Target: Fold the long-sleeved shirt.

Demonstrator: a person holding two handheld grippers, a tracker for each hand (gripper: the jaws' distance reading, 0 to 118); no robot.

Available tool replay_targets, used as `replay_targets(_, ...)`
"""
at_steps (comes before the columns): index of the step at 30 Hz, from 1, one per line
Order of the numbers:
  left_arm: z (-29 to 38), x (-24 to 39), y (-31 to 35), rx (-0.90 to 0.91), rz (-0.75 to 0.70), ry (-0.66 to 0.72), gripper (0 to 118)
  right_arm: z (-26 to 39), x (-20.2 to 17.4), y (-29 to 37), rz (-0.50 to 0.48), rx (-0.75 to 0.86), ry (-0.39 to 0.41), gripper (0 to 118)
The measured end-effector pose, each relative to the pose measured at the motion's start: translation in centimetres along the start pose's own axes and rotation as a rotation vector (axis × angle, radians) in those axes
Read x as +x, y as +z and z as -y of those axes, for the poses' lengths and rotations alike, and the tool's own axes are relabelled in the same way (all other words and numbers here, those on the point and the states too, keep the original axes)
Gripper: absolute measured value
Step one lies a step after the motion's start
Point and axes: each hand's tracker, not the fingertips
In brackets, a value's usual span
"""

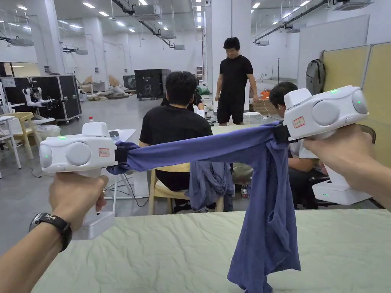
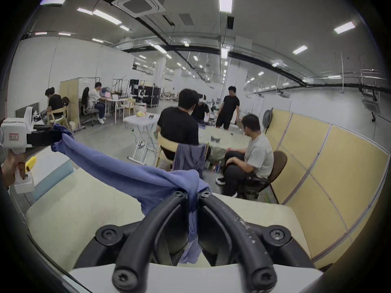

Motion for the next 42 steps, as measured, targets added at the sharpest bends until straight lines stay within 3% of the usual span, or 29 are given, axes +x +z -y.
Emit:
replay_targets(7,6.1,0.4,2.0,-0.058,0.045,-0.006,9,7.2,-1.1,1.2,-0.042,-0.074,-0.017,9)
replay_targets(14,11.2,-0.3,8.6,-0.082,0.066,0.017,9,14.6,-3.2,6.6,-0.09,-0.123,-0.049,9)
replay_targets(30,28.0,-3.5,25.8,-0.224,0.049,0.158,9,35.0,-13.3,21.0,-0.27,-0.247,-0.103,9)
replay_targets(36,33.2,-4.0,28.1,-0.32,0.02,0.127,9,41.2,-16.9,23.5,-0.316,-0.317,-0.102,9)
replay_targets(42,38.8,-4.4,26.4,-0.452,-0.003,0.134,9,46.8,-20.1,21.8,-0.343,-0.422,-0.107,9)
